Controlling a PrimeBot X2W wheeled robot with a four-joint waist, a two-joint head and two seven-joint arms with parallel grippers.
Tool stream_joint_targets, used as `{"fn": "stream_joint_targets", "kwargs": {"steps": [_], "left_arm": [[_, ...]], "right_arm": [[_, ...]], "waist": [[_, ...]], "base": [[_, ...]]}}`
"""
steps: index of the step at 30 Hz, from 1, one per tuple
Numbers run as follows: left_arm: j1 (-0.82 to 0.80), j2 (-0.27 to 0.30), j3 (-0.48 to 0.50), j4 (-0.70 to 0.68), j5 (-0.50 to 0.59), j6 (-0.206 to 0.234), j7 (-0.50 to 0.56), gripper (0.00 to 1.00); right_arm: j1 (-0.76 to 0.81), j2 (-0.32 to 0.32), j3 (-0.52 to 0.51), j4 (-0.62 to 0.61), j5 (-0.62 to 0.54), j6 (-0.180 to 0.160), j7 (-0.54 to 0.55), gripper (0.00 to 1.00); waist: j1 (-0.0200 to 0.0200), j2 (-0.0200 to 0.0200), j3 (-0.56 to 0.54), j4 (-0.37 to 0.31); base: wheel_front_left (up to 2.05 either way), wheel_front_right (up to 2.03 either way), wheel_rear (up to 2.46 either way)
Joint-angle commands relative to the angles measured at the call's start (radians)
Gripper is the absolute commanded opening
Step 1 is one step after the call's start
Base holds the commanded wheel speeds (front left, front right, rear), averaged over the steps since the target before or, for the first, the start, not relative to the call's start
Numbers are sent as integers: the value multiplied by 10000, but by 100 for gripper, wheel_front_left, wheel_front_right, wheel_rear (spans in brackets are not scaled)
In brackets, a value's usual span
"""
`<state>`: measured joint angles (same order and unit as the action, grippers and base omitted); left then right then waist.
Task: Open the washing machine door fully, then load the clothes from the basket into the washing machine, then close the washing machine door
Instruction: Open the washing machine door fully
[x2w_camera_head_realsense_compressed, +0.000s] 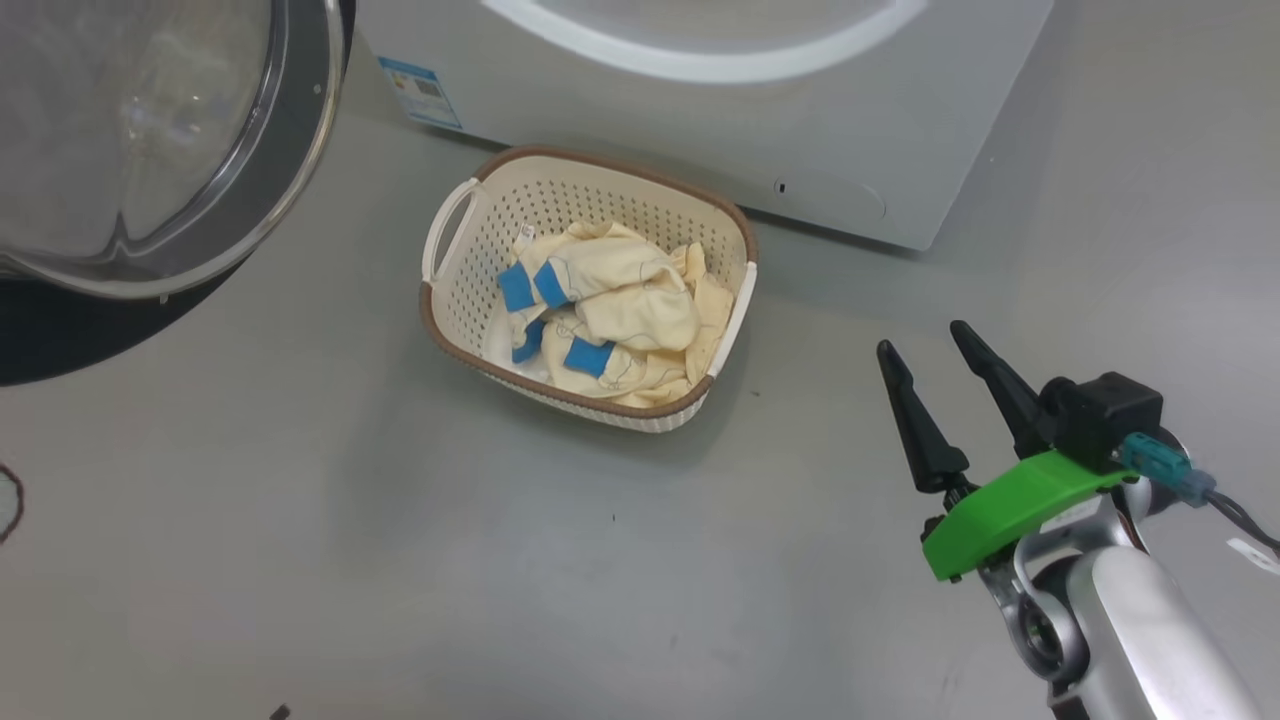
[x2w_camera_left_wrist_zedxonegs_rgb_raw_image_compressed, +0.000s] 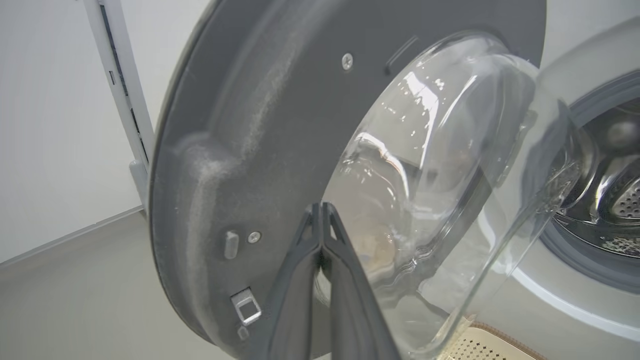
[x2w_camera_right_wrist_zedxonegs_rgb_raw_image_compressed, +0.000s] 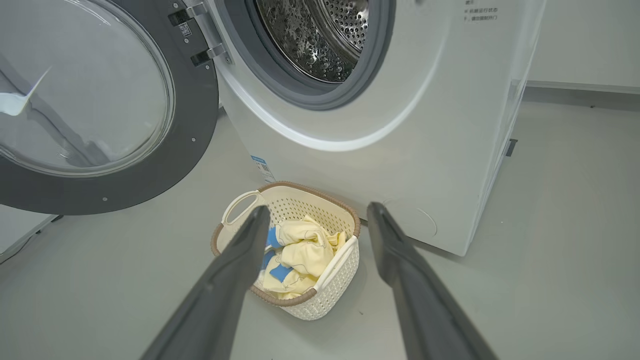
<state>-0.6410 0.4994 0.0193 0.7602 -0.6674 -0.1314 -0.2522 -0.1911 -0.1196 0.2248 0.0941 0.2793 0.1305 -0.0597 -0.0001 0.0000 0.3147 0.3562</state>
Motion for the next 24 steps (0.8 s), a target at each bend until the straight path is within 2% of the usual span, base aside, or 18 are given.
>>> {"fn": "stream_joint_targets", "kwargs": {"steps": [1,8,15,24], "left_arm": [[-10,589,260,-306,86,9,-95,0],[830,441,-921,-1203,-3,8,-95,0],[1794,265,-1587,-1986,-86,31,-68,0],[3395,-105,-1998,-3727,40,617,183,0]], "right_arm": [[-50,71,192,-262,39,2,-132,100],[82,89,258,237,213,2,-569,100],[430,115,278,631,458,2,-929,100],[863,158,407,812,751,2,-1259,100]], "waist": [[1,0,-302,-146],[1,0,-1174,-585],[1,0,-2080,-1137],[1,0,-3028,-1994]], "base": [[0,0,0],[0,0,0],[0,0,0],[0,0,0]]}}
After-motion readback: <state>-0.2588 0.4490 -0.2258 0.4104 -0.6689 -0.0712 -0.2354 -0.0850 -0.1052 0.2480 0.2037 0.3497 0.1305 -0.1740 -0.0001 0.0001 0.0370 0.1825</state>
